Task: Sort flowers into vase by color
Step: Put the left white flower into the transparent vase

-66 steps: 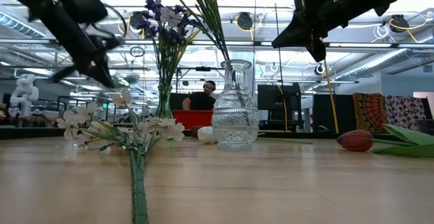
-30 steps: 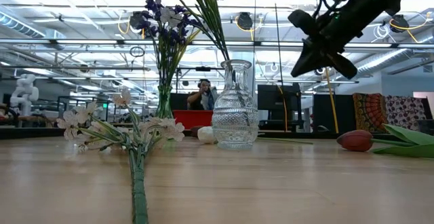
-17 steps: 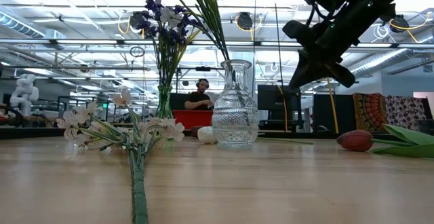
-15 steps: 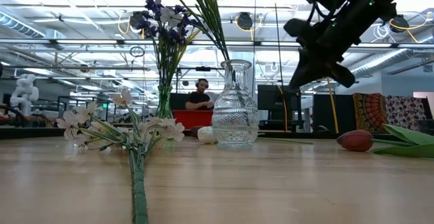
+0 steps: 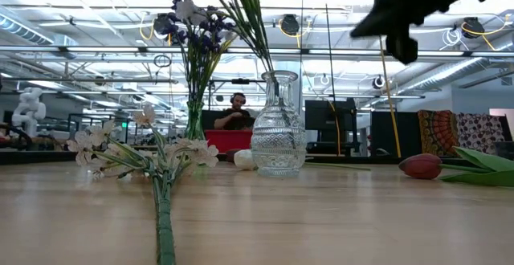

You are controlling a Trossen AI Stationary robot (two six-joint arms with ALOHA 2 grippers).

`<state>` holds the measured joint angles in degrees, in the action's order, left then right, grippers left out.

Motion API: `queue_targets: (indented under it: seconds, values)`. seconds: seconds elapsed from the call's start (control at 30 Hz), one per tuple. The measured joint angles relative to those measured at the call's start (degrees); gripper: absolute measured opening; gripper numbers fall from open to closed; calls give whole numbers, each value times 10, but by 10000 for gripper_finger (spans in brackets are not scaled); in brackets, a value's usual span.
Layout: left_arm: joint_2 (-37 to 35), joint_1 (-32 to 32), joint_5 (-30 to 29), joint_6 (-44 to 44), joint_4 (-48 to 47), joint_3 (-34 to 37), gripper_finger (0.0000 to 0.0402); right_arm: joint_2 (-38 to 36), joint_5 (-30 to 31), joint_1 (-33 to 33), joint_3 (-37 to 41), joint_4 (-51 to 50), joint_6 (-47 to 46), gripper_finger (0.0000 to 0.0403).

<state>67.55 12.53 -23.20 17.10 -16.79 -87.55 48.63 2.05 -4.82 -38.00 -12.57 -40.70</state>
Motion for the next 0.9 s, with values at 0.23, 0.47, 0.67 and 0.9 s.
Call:
queue_targets:
  seconds: [0.23, 0.47, 0.67, 0.9]
  values:
    - [123, 8, 2, 4, 0, -91, 0, -44, -53, 1, 0, 180, 37, 0]
    - [216, -2, 2, 18, 20, -133, 0, 11, -83, 29, -1, 401, 92, 0]
    - [255, -20, 2, 50, 38, -135, 0, 66, -82, 55, -73, 360, 170, 0]
    - [271, -20, 2, 66, 39, -135, 0, 102, -81, 65, -177, 235, 257, 24]
